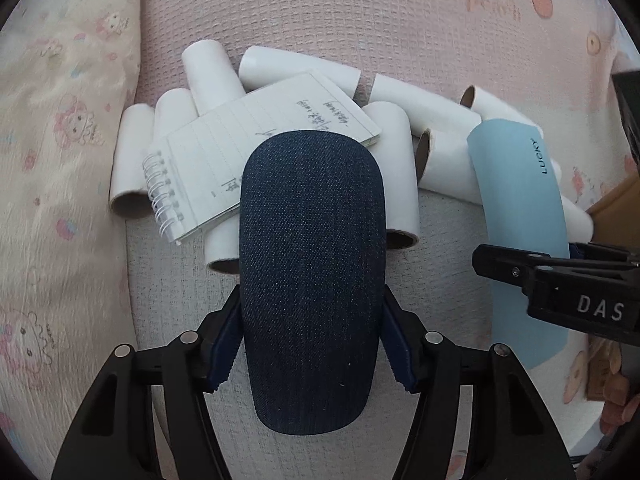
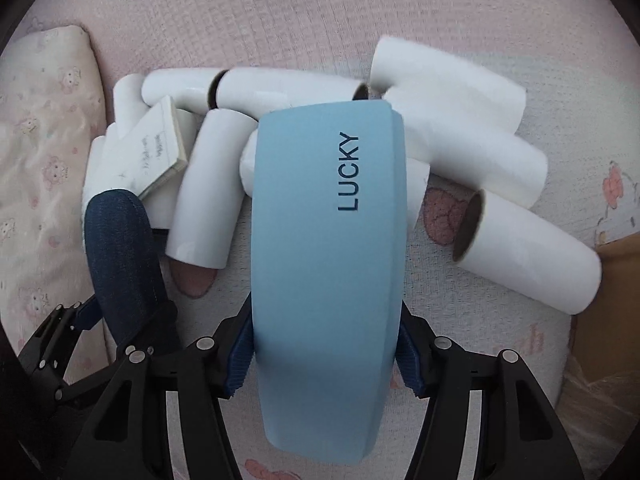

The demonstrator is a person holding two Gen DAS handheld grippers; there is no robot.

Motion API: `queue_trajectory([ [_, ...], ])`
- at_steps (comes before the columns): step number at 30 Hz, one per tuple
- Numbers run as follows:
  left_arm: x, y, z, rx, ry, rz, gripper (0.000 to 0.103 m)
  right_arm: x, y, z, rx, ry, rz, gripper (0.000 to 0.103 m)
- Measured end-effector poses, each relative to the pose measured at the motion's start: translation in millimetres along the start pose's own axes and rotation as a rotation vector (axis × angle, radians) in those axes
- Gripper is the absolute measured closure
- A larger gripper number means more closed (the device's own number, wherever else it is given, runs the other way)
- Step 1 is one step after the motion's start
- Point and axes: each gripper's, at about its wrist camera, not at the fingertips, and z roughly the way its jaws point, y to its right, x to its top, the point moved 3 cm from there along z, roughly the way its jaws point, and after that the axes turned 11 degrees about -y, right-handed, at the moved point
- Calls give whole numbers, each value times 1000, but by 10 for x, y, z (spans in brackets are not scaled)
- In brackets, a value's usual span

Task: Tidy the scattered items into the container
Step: 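Lift the denim case with the left gripper while the right gripper lifts the LUCKY case, then carry both cases over the carton and lower them inside with both grippers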

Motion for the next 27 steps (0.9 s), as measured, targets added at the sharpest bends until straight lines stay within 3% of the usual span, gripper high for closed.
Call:
queue_trajectory([
  [12, -91, 141, -667, -24, 192, 20, 37, -112, -139, -604, 62, 95, -17, 46],
  [14, -108, 164, -752, -21, 213, 23, 37, -319, -54, -682, 63, 105, -22, 46],
  [16, -85, 209, -835, -25, 232, 31, 37, -260, -272, -570, 65, 123, -18, 46],
  [27, -212, 468, -1231, -44, 307, 73, 37, -550, -55, -1207, 127, 243, 32, 46],
])
